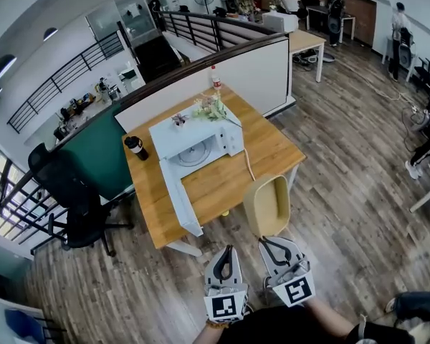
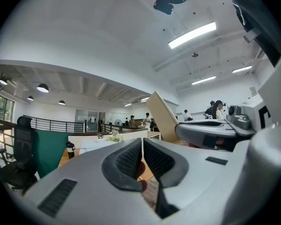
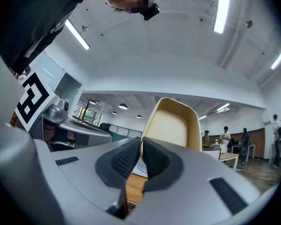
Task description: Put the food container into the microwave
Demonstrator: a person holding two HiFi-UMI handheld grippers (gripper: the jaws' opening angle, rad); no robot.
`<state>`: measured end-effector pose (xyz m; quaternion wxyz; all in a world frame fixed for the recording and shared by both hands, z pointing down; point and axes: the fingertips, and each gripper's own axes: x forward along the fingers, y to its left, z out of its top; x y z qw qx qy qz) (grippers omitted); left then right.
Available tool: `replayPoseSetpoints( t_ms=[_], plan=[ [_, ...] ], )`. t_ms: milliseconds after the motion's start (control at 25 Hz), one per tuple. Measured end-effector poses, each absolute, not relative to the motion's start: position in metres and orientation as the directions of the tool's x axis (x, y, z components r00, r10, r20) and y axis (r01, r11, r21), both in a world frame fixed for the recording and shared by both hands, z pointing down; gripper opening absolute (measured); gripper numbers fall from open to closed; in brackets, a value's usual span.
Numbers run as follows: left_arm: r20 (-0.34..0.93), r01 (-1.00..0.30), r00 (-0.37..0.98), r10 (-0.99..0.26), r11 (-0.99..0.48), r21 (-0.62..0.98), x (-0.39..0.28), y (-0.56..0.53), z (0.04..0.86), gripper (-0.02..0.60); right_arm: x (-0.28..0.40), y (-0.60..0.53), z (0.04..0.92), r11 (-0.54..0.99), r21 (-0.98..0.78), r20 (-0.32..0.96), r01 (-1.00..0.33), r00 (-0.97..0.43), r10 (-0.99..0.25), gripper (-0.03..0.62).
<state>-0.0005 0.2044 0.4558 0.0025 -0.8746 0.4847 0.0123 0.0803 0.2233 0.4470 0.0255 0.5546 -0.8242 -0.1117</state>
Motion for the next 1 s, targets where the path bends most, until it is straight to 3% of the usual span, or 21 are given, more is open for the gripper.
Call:
replayPoseSetpoints(
  t_ms=[80, 240, 520, 680, 1000],
  plan=[
    [-0.034, -0.85, 0.527, -0.849, -0.527, -0.002, 0.013, 0.194, 0.454, 0.028, 0.096, 0.214, 0.452, 0.363, 0.206, -0.063, -0.909, -0.383, -0.922, 0.021],
    [-0.017, -0.855, 0.519, -0.855, -0.519, -0.009, 0.038, 0.174, 0.449, 0.028, 0.117, 0.193, 0.42, 0.35, 0.209, -0.257, -0.913, -0.396, -0.882, 0.021],
    [-0.037, -0.87, 0.493, -0.869, -0.493, -0.01, 0.078, 0.154, 0.452, 0.028, 0.162, 0.171, 0.448, 0.392, 0.212, -0.128, -0.895, -0.423, -0.897, 0.021],
    [-0.012, -0.876, 0.482, -0.876, -0.482, 0.005, 0.088, 0.147, 0.457, 0.028, 0.173, 0.159, 0.432, 0.388, 0.218, -0.241, -0.896, -0.434, -0.868, 0.021],
    [0.013, -0.879, 0.476, -0.879, -0.476, 0.022, 0.091, 0.11, 0.47, 0.028, 0.181, 0.129, 0.442, 0.385, 0.231, -0.215, -0.893, -0.433, -0.875, 0.021]
  ],
)
